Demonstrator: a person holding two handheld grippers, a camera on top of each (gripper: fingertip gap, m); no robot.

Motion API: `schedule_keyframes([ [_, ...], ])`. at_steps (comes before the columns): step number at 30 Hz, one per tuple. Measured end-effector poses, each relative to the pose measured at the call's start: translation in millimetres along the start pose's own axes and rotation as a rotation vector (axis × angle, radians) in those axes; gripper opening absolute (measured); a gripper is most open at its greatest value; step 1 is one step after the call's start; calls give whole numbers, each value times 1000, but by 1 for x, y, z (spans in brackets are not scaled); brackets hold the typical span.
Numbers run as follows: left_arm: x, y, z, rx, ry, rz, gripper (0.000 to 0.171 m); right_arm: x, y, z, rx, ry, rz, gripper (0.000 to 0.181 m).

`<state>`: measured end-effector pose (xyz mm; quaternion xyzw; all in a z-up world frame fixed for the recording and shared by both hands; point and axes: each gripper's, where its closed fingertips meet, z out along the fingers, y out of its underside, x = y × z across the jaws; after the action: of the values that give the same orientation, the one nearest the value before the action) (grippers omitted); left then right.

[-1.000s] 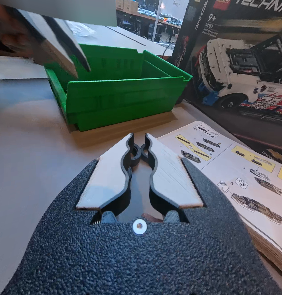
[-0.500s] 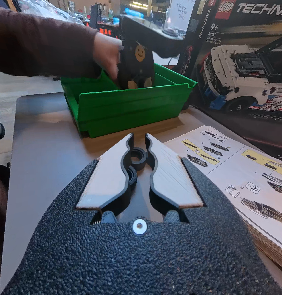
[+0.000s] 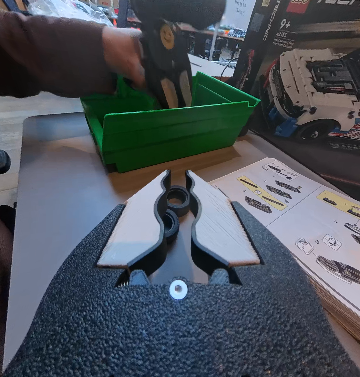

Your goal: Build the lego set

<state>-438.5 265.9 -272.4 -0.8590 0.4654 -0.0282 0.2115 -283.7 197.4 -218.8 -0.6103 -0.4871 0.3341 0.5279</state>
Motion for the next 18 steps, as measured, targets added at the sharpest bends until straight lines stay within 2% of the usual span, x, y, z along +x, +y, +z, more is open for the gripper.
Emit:
schedule_keyframes([
  [2, -2, -3, -21, 94, -77, -16, 6, -1, 1, 1, -7, -4, 1, 14],
  [4, 8, -14, -45, 250, -140, 24, 7, -3, -1, 3, -10, -20, 17, 16],
  [7, 39, -40, -84, 489, -248, 136, 7, -14, -7, 9, -51, -111, 127, 18],
  [9, 68, -54, -101, 580, -263, 228, 7, -18, -21, 13, -55, -168, 237, 18],
  [13, 102, -82, -124, 701, -321, 289, 7, -18, -70, 5, 50, -265, 388, 17],
  [15, 118, -94, -131, 755, -336, 316, 7, -25, -79, 3, 35, -306, 407, 17],
  [18, 140, -105, -124, 756, -318, 378, 7, -31, -88, -4, 52, -337, 430, 18],
])
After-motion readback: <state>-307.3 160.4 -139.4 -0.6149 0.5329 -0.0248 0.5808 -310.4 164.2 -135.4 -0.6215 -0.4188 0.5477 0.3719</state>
